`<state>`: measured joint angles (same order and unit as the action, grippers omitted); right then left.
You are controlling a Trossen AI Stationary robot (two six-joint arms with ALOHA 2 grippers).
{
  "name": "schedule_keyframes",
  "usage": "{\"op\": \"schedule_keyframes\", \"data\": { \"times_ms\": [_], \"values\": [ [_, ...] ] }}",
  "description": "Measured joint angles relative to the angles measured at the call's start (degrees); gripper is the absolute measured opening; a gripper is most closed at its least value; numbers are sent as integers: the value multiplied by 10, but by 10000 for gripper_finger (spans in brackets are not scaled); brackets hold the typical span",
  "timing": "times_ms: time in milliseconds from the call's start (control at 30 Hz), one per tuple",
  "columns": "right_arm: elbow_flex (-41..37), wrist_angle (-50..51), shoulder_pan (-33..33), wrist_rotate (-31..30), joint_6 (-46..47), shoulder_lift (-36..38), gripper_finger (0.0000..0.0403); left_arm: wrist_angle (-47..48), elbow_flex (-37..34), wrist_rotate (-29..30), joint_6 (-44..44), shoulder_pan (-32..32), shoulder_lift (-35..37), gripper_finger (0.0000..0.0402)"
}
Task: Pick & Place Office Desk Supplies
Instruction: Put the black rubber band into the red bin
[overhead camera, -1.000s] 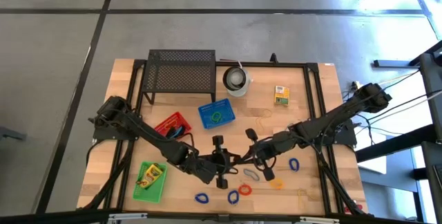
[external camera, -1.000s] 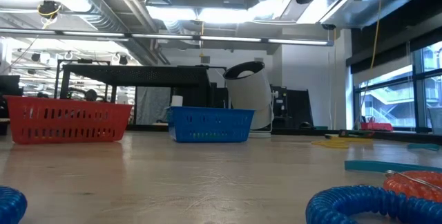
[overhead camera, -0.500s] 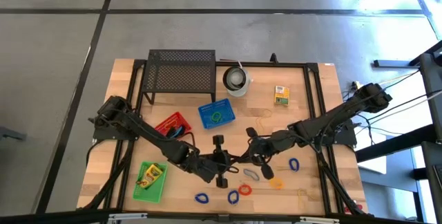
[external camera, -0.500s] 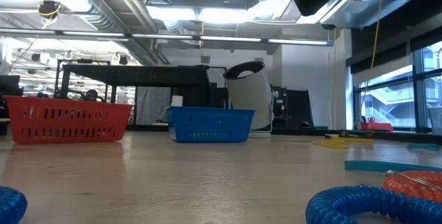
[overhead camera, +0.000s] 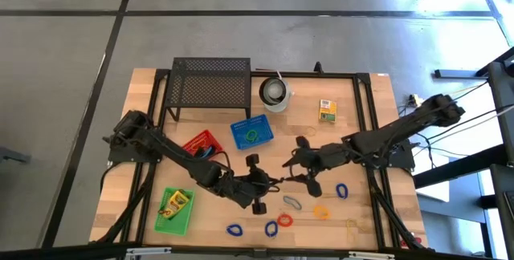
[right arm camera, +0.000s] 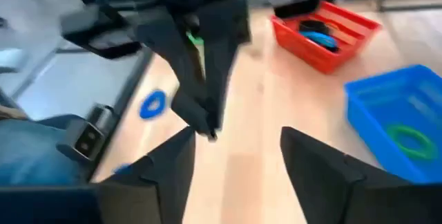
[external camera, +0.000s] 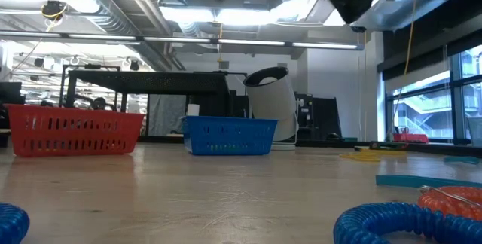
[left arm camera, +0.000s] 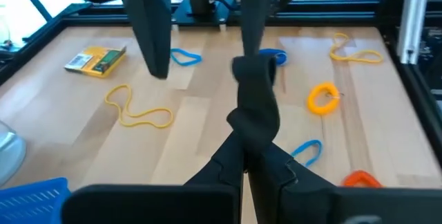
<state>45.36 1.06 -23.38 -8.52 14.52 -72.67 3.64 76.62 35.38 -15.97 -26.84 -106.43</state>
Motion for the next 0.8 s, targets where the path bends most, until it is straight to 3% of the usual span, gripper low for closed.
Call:
{"op": "schedule_keyframes", "data": {
  "times_ms": [167,400,600,800],
  "values": [
    [0,55,0,-45,0,40,233,0,0,-1,-13,10,0,6],
    [0,118,0,-77,21,58,217,18,0,0,-21,24,1,6],
    [0,163,0,-91,50,56,202,197,1,9,-119,36,32,6],
    [0,167,0,-104,60,56,194,470,1,-6,-284,49,49,6]
  ]
}}
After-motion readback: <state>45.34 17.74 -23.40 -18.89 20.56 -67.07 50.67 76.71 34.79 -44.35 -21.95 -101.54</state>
